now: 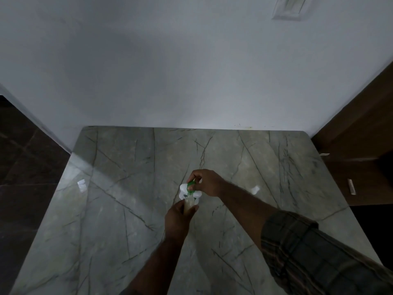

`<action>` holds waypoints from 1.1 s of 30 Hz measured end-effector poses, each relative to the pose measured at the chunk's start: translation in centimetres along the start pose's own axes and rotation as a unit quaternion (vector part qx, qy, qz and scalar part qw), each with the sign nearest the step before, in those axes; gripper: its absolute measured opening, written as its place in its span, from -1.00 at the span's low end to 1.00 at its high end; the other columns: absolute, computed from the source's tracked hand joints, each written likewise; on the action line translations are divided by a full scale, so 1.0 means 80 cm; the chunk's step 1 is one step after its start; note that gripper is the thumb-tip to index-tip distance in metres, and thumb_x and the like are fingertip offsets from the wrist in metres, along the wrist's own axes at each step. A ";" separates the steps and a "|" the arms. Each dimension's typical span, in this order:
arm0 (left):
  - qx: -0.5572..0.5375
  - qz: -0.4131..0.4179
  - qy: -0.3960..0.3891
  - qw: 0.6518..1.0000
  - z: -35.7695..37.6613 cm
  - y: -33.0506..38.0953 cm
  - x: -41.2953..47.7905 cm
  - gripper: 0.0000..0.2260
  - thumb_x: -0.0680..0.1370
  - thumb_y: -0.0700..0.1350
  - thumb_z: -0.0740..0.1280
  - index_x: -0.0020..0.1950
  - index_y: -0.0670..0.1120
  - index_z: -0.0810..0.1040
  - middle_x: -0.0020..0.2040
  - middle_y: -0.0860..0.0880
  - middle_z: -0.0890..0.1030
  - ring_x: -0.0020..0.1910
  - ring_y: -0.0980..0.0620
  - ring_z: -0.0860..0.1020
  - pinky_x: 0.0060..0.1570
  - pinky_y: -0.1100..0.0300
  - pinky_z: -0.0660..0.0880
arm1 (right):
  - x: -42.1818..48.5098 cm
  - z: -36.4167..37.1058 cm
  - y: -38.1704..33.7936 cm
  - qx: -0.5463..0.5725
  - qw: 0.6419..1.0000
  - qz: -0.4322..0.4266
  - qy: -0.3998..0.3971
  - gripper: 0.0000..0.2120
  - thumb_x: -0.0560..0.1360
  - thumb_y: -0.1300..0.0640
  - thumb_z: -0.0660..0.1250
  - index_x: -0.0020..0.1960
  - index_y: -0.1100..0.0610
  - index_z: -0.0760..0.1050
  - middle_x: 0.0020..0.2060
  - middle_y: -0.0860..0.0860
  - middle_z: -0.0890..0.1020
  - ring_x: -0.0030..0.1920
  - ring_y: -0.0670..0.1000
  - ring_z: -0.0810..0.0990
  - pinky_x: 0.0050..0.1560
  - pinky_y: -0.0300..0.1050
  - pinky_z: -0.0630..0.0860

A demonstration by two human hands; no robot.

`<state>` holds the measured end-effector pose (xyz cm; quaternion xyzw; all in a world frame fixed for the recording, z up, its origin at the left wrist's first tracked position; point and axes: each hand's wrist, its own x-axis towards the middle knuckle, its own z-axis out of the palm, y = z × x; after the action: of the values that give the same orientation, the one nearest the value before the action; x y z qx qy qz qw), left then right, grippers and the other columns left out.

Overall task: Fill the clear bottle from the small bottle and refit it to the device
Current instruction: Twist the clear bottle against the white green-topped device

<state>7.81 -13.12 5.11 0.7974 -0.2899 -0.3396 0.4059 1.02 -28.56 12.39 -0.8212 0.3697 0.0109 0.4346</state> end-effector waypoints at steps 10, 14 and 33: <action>0.006 0.005 0.001 1.000 0.000 0.003 0.002 -0.84 0.49 0.04 0.45 -0.24 0.03 0.58 -0.40 0.08 0.53 -0.41 0.16 0.45 -0.39 0.31 0.33 | 0.002 -0.005 -0.002 -0.031 0.999 -0.005 -0.014 -0.76 0.42 0.10 0.50 0.05 0.14 0.63 -0.01 0.08 0.68 0.02 0.08 0.62 0.11 0.08 0.55; 0.015 0.004 -0.006 1.000 -0.001 0.002 0.002 -0.85 0.49 0.04 0.45 -0.21 0.03 0.58 -0.41 0.09 0.51 -0.43 0.18 0.43 -0.41 0.36 0.30 | 0.002 -0.003 -0.001 -0.027 1.000 0.000 -0.010 -0.77 0.41 0.08 0.51 0.04 0.12 0.63 0.00 0.06 0.68 0.02 0.07 0.63 0.12 0.08 0.56; 0.010 -0.001 -0.013 1.000 -0.001 0.009 0.005 -0.86 0.48 0.07 0.44 -0.18 0.03 0.60 -0.33 0.05 0.59 -0.36 0.13 0.52 -0.34 0.27 0.41 | 0.004 -0.017 -0.006 -0.036 0.999 -0.018 -0.021 -0.77 0.41 0.10 0.51 0.03 0.13 0.65 -0.01 0.06 0.69 0.03 0.05 0.63 0.13 0.06 0.54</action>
<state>7.99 -13.71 5.65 0.7972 -0.2974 -0.3474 0.3941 1.17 -29.53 13.47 -0.8425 0.3449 0.0336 0.4125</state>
